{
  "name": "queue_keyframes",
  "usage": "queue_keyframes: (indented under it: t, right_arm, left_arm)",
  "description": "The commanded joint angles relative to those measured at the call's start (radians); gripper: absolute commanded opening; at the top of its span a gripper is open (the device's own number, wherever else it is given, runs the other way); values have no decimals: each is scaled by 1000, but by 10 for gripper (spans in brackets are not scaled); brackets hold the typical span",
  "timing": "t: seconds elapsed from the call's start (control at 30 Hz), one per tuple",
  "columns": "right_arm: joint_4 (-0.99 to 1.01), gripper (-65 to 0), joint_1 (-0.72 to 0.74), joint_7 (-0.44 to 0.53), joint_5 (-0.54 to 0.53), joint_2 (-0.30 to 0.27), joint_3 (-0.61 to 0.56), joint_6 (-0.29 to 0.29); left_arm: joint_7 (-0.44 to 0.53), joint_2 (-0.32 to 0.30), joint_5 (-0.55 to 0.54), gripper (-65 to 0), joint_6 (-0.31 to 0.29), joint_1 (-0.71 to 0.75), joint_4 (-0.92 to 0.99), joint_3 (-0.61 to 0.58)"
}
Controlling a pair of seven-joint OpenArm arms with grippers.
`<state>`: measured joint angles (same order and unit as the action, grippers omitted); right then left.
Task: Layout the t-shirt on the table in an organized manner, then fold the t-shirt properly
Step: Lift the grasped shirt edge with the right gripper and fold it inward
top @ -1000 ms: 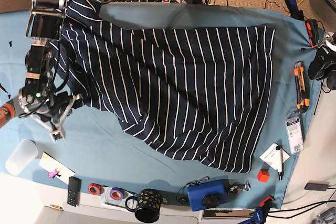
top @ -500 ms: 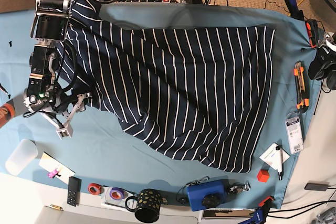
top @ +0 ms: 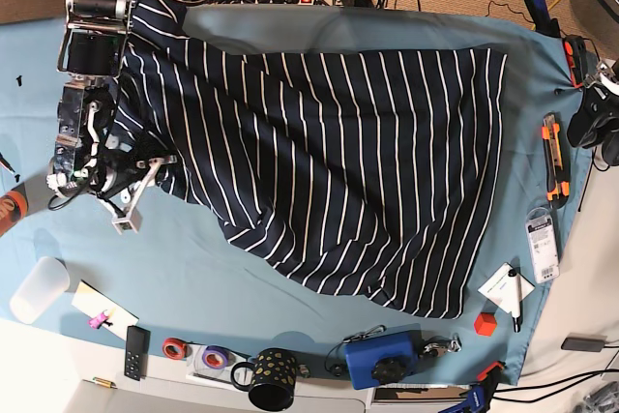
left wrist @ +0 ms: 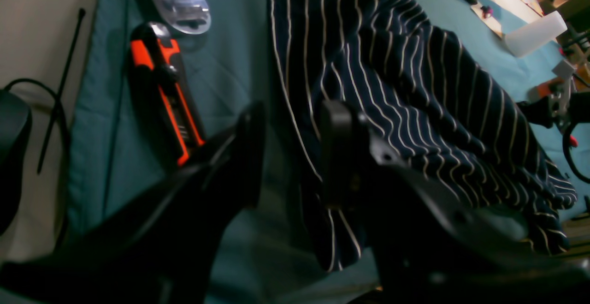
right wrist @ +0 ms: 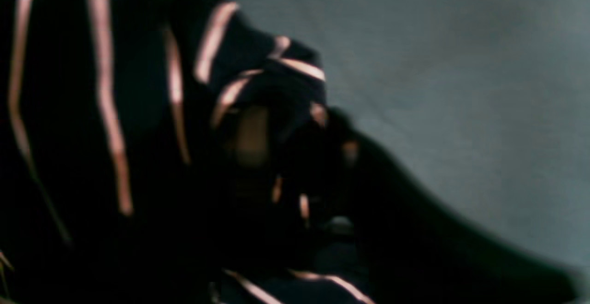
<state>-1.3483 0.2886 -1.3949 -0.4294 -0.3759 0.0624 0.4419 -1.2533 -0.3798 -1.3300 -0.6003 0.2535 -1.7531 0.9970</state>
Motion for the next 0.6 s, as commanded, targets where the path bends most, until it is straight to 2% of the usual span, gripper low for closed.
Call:
queue_keyframes:
  t: [0.0,0.03,0.07,0.17,0.23,0.43,0.5,0.57]
  right_arm:
    - [-11,-578,22,-1,-3,-15,2,3]
    - [-11,-630,22,-1,2,-15,2,3]
    - [-11,-650,22,-1,9,-15,2,3]
    - [-19,-650,24,-1,20,-15,2,8]
    - [-49,-650,24,-1,20,-15,2,35]
    - [-237,-650,24,-1,17,-15,2,66]
    - [-291,-650,23,-1,-10,-16,2,72]
    - [-330,-650,15,-1,-87,-18,2,121]
  left_arm:
    - [31,-22,-32,-439,-3,-5,-14,7]
    - [31,-22,-32,-439,-3,-5,-14,7]
    - [31,-22,-33,-439,-3,-5,-14,7]
    - [31,-22,-32,-439,-3,-5,-14,7]
    - [31,-22,-32,-439,-3,-5,-14,7]
    - [31,-22,-32,-439,-3,-5,-14,7]
    - [31,-22,-32,-439,-3,-5,-14,7]
    - [31,-22,-32,-439,-3,-5,-14,7]
